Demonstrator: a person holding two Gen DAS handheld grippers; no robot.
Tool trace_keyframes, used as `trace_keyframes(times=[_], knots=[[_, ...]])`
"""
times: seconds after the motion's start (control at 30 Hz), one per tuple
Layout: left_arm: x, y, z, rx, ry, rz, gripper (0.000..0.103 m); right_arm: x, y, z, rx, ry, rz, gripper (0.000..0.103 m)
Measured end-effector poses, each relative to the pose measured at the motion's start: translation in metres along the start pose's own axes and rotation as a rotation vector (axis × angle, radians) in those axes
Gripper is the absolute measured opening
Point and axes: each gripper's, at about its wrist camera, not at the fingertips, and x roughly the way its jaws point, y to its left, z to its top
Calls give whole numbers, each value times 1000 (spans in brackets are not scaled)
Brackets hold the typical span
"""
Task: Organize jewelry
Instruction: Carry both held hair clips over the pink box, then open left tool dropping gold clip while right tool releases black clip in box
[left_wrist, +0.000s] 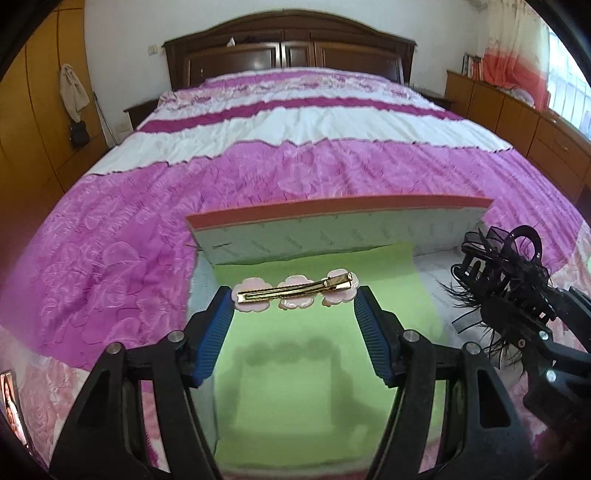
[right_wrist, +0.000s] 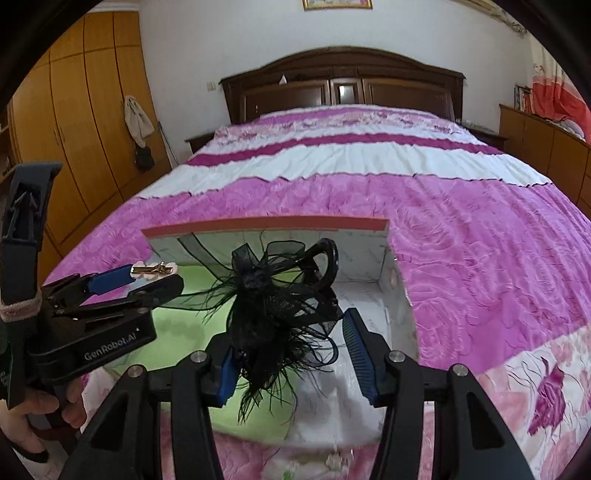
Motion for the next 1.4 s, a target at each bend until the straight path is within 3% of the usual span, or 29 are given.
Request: trace_keyframes(times=[0.23, 0.57, 0.63, 0.67, 0.97, 1.4], knots=[[38, -6, 8, 11, 109, 7, 60, 38, -7, 5, -12, 91, -42, 54], [56, -7, 3, 20, 219, 5, 60, 57, -13, 5, -26, 155, -100, 55], [57, -9, 2, 28, 225, 8, 60, 57, -13, 5, -24, 158, -95, 62], [56, -9, 2, 26, 224, 5, 60, 56, -13, 5, -21, 154, -95, 66], [23, 5, 6, -65, 119, -54, 62, 20, -10, 9, -14, 71, -49, 69], [-28, 5, 9, -66, 25, -120, 68, -51, -4, 5, 15, -51, 0, 70]])
